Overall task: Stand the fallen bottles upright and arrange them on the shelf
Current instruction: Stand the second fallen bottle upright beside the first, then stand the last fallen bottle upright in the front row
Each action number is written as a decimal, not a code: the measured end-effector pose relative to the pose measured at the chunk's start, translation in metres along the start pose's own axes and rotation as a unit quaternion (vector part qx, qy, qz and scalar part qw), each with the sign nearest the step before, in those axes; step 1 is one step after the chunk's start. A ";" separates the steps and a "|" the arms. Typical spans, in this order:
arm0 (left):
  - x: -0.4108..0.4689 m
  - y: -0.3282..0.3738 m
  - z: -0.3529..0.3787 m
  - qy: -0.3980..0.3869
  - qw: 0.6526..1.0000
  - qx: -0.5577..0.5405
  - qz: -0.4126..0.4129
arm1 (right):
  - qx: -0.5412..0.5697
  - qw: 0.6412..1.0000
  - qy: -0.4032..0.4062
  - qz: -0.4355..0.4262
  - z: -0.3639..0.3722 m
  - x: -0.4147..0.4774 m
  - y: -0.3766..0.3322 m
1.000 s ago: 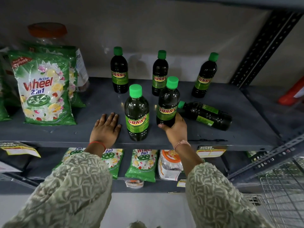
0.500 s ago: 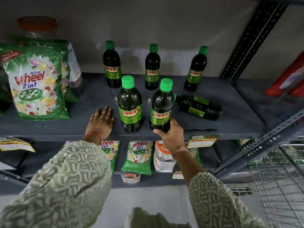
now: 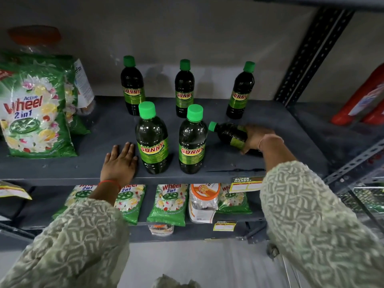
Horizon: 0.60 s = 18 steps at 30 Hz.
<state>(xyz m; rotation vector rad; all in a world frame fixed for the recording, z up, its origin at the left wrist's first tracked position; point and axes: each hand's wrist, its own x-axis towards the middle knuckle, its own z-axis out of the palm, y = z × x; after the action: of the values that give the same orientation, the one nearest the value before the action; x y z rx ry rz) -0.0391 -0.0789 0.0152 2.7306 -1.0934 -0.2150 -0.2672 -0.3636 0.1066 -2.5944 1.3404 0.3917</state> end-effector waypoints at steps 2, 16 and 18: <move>-0.001 -0.001 0.001 0.006 1.000 0.004 -0.003 | 0.076 0.997 0.005 0.000 0.006 0.009 -0.001; 0.000 -0.002 0.003 0.012 1.000 0.023 -0.008 | 0.479 0.798 0.364 0.016 0.065 0.002 -0.063; 0.000 -0.002 0.004 0.010 1.000 0.026 -0.009 | 0.493 0.795 0.353 -0.009 0.067 0.002 -0.058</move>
<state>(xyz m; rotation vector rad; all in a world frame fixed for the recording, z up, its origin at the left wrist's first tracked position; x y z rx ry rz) -0.0382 -0.0777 0.0112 2.7829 -1.0833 -0.1626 -0.2276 -0.3125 0.0455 -1.8107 1.1700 -1.1085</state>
